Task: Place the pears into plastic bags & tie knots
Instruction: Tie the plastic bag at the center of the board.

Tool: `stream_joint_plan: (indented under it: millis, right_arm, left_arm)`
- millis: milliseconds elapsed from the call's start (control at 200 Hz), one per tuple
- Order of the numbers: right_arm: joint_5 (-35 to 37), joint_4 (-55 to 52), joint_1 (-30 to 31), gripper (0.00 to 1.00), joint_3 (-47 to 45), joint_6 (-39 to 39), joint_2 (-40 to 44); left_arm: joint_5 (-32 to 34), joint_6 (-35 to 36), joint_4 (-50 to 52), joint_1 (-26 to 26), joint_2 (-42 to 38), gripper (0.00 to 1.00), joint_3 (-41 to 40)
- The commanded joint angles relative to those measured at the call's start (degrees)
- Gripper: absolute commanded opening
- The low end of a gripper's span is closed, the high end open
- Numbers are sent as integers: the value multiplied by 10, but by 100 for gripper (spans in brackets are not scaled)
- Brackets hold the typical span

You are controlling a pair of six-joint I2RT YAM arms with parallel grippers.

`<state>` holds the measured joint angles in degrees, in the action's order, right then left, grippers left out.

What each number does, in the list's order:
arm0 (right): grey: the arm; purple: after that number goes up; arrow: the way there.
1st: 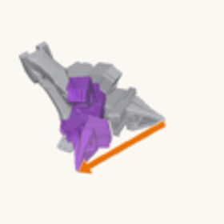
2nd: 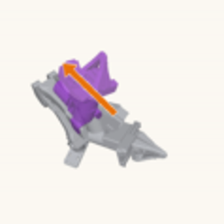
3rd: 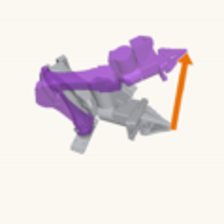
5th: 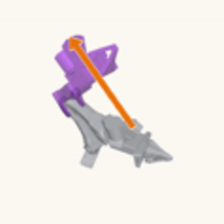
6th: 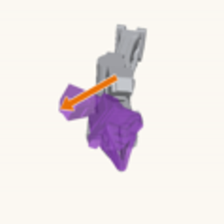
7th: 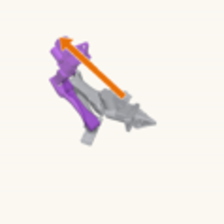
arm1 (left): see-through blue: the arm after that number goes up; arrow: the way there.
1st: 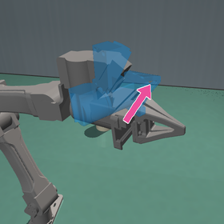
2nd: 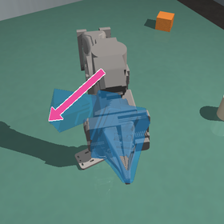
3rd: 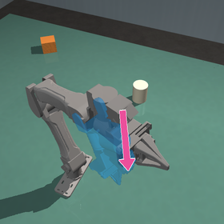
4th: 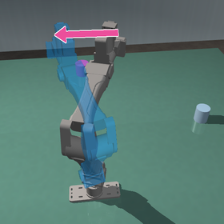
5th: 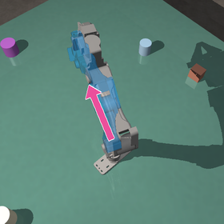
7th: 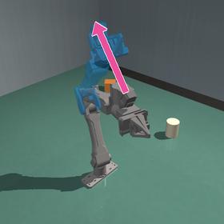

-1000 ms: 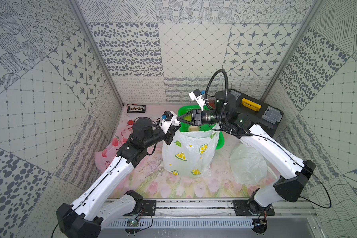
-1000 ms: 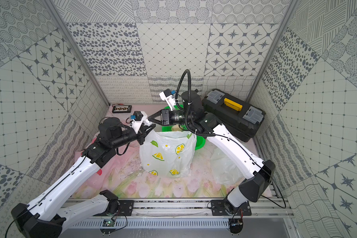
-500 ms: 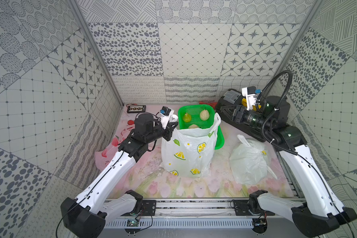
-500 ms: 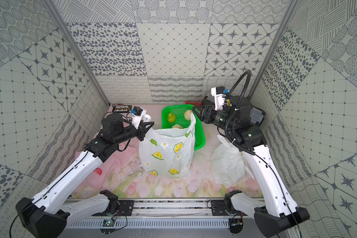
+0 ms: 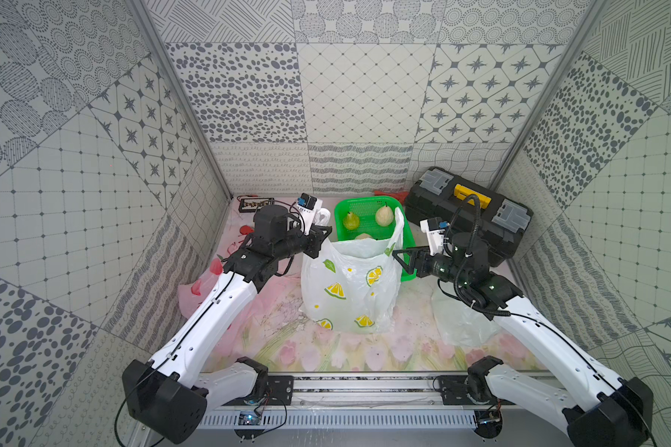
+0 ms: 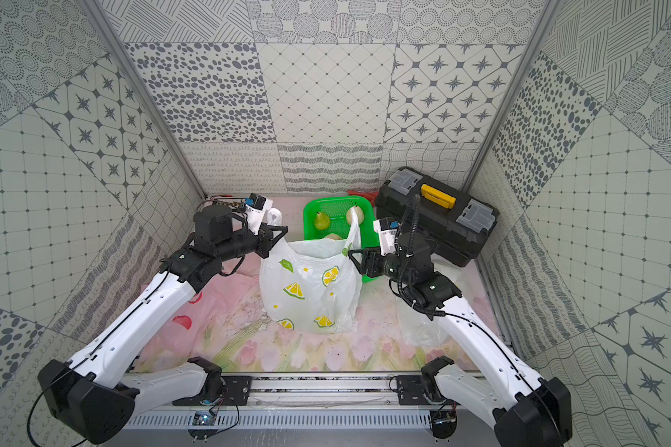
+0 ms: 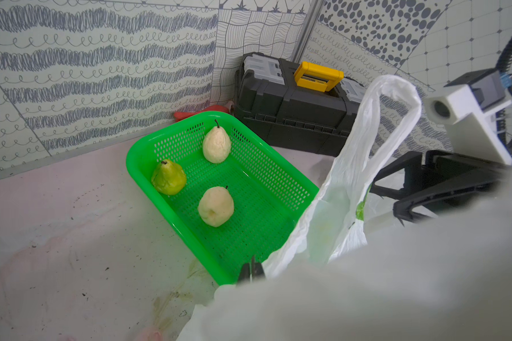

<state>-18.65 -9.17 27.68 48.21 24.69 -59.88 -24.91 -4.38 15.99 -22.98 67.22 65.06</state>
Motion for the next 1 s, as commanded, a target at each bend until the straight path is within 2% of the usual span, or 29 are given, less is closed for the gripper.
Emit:
stream_joint_plan:
  millis: [0, 85, 185, 260, 355, 490, 535, 670, 805, 996]
  right_arm:
    - [77, 109, 19, 68, 6, -15, -45]
    - [96, 150, 20, 67, 6, -8, -72]
    - [92, 172, 20, 60, 15, -6, -97]
    - [89, 180, 21, 60, 21, -10, -109]
    - [103, 164, 29, 68, 33, -32, -116]
    - [113, 111, 42, 88, 47, -93, -108]
    - [117, 95, 44, 91, 46, -110, -95]
    - [117, 60, 45, 93, 36, -124, -44]
    - [158, 29, 50, 93, 32, -125, -11]
    - [175, 18, 75, 93, 27, -132, 1]
  left_arm:
    - [-41, -20, 27, 2, 13, 0, 17]
    - [-43, -25, 41, 3, 18, 0, 18]
    - [-57, -32, 61, 6, 29, 0, 26]
    - [-63, -32, 90, 9, 36, 0, 42]
    - [-64, -34, 119, 12, 39, 1, 52]
    - [-58, -35, 117, 16, 26, 1, 45]
    - [-56, -33, 117, 17, 25, 1, 43]
    - [-54, -27, 130, 22, 26, 1, 46]
    - [-48, -30, 125, 25, 22, 1, 42]
    - [-54, -35, 121, 26, 26, 1, 42]
